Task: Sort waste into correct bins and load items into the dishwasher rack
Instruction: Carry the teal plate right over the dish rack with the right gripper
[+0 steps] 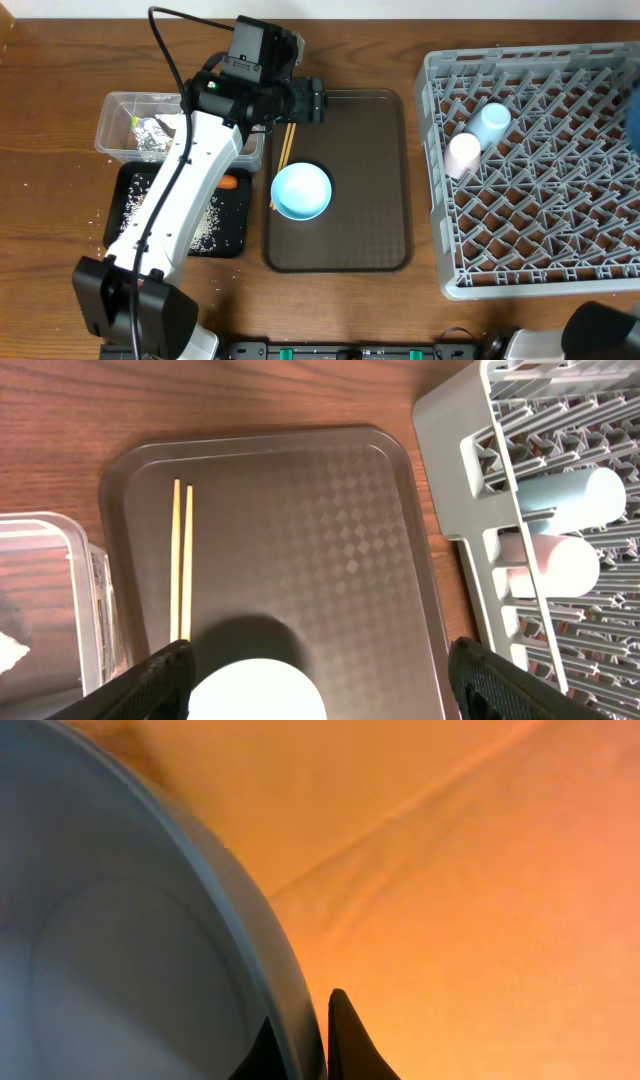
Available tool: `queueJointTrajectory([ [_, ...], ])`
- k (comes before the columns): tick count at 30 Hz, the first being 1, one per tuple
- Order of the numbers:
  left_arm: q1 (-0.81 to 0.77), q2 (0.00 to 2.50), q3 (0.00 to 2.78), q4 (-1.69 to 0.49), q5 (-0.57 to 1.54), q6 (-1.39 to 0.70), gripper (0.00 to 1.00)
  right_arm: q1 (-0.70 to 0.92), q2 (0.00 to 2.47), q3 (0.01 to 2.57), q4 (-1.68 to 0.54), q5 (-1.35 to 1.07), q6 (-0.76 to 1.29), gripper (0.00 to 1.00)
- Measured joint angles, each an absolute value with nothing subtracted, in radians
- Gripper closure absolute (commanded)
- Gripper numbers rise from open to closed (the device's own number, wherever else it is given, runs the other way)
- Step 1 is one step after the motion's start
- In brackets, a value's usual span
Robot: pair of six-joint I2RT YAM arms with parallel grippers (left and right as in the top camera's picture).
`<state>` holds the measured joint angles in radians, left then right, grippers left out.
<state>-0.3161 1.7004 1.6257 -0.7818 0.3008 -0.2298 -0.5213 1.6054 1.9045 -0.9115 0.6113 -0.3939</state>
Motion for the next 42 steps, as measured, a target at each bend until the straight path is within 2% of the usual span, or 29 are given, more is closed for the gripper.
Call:
queueJointTrajectory([
  [6, -0.316, 1.700, 1.626, -0.781, 0.283, -0.210, 0.19, -0.527, 1.674, 1.905, -0.862, 0.796, -0.429, 0.99],
  [16, -0.316, 1.700, 1.626, -0.778, 0.232, -0.205, 0.19, -0.525, 1.866, 1.904, -0.717, 0.988, -0.606, 0.99],
  [28, -0.316, 1.701, 1.626, -0.758, 0.229, -0.205, 0.19, -0.419, 2.019, 1.903, -0.700, 1.040, -0.723, 0.99],
  [42, -0.302, 1.701, 1.626, -0.770, 0.229, -0.205, 0.19, -0.344, 2.031, 1.870, -0.694, 1.134, -0.743, 0.99],
])
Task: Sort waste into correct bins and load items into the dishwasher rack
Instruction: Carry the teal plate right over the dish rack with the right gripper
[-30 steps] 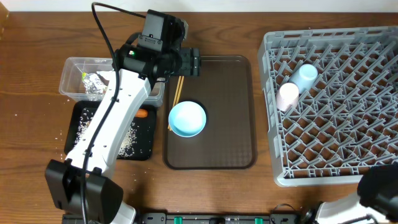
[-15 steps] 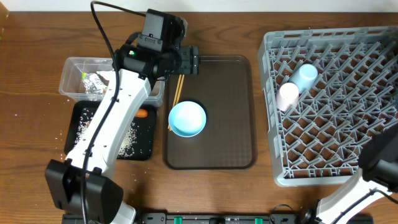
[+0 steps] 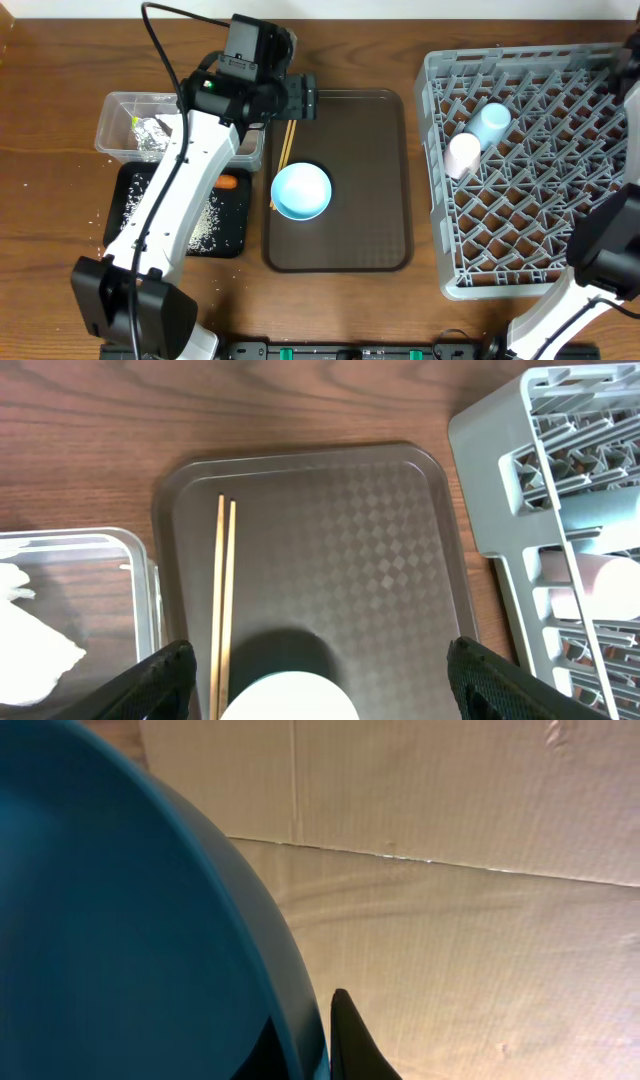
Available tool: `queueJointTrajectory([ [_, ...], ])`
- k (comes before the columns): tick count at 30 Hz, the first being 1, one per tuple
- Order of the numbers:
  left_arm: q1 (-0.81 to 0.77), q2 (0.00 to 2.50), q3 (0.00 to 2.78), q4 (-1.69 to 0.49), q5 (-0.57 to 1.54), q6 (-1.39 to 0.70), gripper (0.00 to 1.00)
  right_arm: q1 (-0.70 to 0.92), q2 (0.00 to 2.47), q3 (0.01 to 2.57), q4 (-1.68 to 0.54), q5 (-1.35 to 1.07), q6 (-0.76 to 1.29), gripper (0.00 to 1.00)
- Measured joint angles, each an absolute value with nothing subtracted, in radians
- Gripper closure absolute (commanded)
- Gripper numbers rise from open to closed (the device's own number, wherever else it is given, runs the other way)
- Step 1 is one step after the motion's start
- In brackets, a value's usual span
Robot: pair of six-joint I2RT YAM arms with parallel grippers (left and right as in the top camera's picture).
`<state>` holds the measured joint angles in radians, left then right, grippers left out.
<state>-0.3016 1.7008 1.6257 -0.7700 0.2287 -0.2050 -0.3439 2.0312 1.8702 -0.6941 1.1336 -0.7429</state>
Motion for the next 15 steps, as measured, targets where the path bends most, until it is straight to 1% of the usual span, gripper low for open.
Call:
queueJointTrajectory([
  [7, -0.301, 1.701, 1.626, -0.770, 0.229, -0.205, 0.19, -0.301, 2.014, 1.833, -0.691, 1.153, -0.734, 0.99],
  [15, -0.301, 1.701, 1.626, -0.770, 0.229, -0.205, 0.19, -0.275, 2.007, 1.829, -0.718, 1.148, -0.673, 0.99],
])
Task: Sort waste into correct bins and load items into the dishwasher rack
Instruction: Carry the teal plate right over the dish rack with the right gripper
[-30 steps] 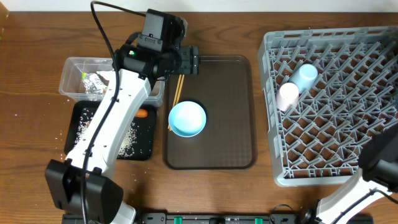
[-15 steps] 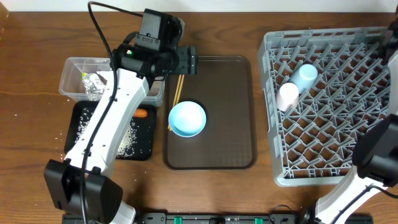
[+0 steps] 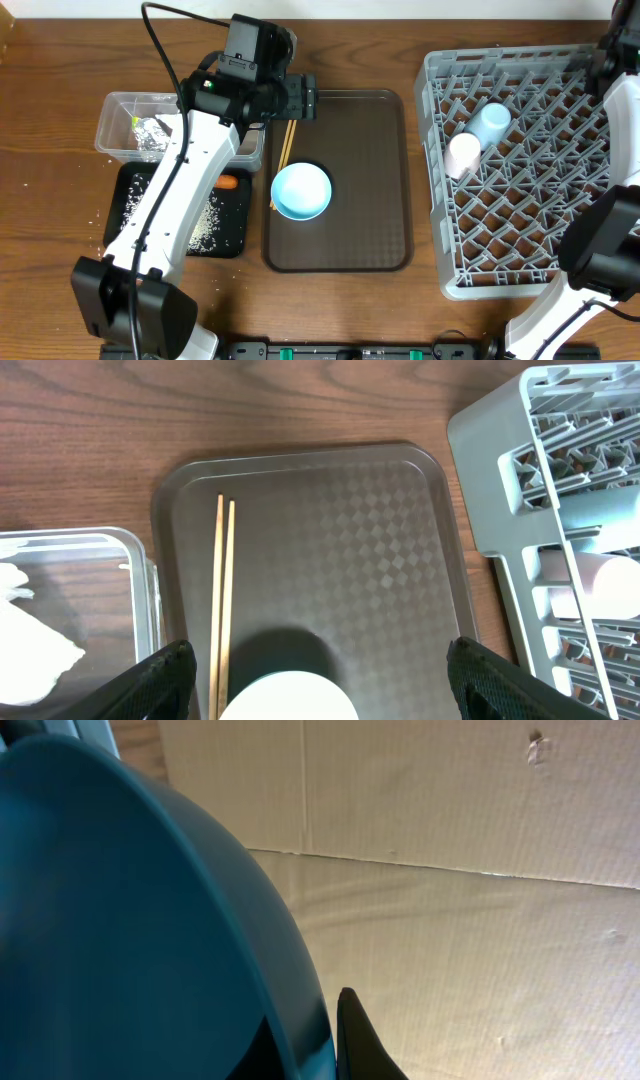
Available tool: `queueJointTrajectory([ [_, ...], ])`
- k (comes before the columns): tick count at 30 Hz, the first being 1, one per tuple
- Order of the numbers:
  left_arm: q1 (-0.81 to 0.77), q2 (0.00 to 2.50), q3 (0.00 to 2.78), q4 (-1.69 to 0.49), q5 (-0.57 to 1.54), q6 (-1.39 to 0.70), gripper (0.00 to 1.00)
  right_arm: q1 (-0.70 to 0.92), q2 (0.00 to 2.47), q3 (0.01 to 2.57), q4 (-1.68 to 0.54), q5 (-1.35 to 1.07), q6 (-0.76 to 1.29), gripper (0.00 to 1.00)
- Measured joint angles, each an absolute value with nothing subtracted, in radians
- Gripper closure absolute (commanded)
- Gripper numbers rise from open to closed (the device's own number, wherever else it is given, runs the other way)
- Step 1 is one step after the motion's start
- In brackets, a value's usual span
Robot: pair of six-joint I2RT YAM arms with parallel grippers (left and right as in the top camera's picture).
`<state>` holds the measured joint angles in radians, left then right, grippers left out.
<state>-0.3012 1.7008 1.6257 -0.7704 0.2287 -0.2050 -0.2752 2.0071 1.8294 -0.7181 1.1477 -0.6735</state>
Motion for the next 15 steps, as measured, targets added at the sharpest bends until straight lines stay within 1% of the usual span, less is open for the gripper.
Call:
queueJointTrajectory([
  [1, -0.301, 1.701, 1.626, -0.771, 0.229, -0.205, 0.19, -0.273, 2.007, 1.829, -0.719, 1.145, -0.666, 0.97],
  [3, -0.301, 1.701, 1.626, -0.770, 0.229, -0.205, 0.19, -0.268, 2.005, 1.829, -0.722, 1.135, -0.649, 0.89],
  [11, -0.301, 1.701, 1.626, -0.775, 0.229, -0.205, 0.19, -0.196, 2.002, 1.826, -0.770, 0.926, -0.532, 0.86],
  [15, -0.301, 1.701, 1.626, -0.778, 0.229, -0.205, 0.19, -0.204, 2.002, 1.824, -0.785, 0.805, -0.492, 0.80],
])
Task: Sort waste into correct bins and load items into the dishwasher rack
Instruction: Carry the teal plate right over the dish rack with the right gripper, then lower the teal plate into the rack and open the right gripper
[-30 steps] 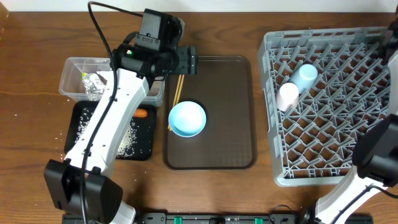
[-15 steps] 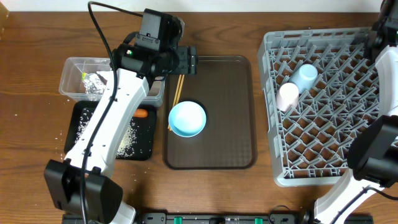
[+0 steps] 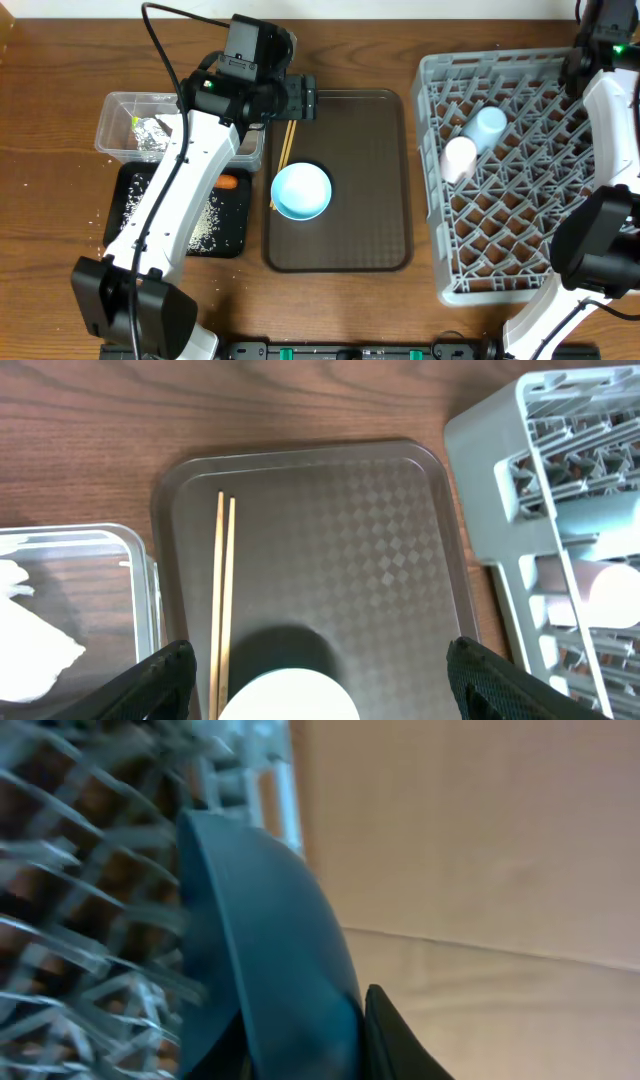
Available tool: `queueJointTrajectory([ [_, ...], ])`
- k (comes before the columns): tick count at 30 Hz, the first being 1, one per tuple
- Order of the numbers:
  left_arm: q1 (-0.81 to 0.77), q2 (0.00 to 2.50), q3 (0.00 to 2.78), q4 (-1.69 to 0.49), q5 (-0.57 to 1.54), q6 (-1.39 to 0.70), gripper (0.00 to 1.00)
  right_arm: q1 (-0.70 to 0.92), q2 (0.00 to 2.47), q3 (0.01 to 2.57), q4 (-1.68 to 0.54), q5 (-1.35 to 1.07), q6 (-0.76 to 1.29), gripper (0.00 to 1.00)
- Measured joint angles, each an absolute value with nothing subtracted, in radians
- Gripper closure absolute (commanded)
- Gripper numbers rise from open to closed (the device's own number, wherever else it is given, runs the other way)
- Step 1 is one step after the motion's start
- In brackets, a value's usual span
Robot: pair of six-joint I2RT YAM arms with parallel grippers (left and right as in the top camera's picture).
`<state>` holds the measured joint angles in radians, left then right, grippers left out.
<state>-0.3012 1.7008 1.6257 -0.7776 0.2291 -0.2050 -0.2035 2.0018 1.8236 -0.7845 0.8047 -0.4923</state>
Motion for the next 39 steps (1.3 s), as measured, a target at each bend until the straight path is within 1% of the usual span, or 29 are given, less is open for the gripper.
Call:
queueJointTrajectory([
  [2, -0.301, 1.701, 1.626, -0.780, 0.229, -0.205, 0.19, -0.202, 2.003, 1.821, -0.800, 0.775, -0.467, 0.75],
  [4, -0.301, 1.701, 1.626, -0.783, 0.229, -0.205, 0.19, -0.199, 1.998, 1.821, -0.813, 0.709, -0.441, 0.71],
  [5, -0.301, 1.701, 1.626, -0.783, 0.229, -0.205, 0.19, -0.197, 1.997, 1.821, -0.814, 0.675, -0.428, 0.67],
  [6, -0.301, 1.701, 1.626, -0.783, 0.229, -0.205, 0.19, -0.197, 1.998, 1.821, -0.812, 0.632, -0.414, 0.59],
  [7, -0.301, 1.701, 1.626, -0.783, 0.229, -0.205, 0.19, -0.197, 1.999, 1.820, -0.810, 0.582, -0.400, 0.49],
  [8, -0.301, 1.701, 1.626, -0.783, 0.229, -0.205, 0.19, -0.196, 2.002, 1.819, -0.819, 0.523, -0.387, 0.33],
  [9, -0.301, 1.701, 1.626, -0.783, 0.229, -0.205, 0.19, -0.194, 2.006, 1.813, -0.846, 0.464, -0.376, 0.25],
  [11, -0.301, 1.701, 1.626, -0.786, 0.229, -0.205, 0.19, -0.191, 2.020, 1.785, -0.880, 0.381, -0.366, 0.14],
  [15, -0.301, 1.701, 1.626, -0.789, 0.229, -0.205, 0.19, -0.190, 2.062, 1.769, -0.892, 0.302, -0.345, 0.01],
  [20, -0.301, 1.701, 1.626, -0.793, 0.229, -0.205, 0.20, -0.190, 2.057, 1.765, -0.892, 0.243, -0.317, 0.01],
  [24, -0.301, 1.701, 1.626, -0.800, 0.229, -0.205, 0.19, -0.191, 2.010, 1.765, -0.873, 0.147, -0.306, 0.01],
  [31, -0.301, 1.701, 1.626, -0.824, 0.229, -0.205, 0.20, -0.200, 1.805, 1.765, -0.852, -0.054, -0.253, 0.01],
  [35, -0.301, 1.701, 1.626, -0.832, 0.226, -0.205, 0.17, -0.205, 1.691, 1.765, -0.877, -0.228, -0.213, 0.01],
  [39, -0.299, 1.701, 1.626, -0.855, 0.184, -0.206, 0.14, -0.204, 1.641, 1.766, -0.941, -0.484, -0.193, 0.01],
])
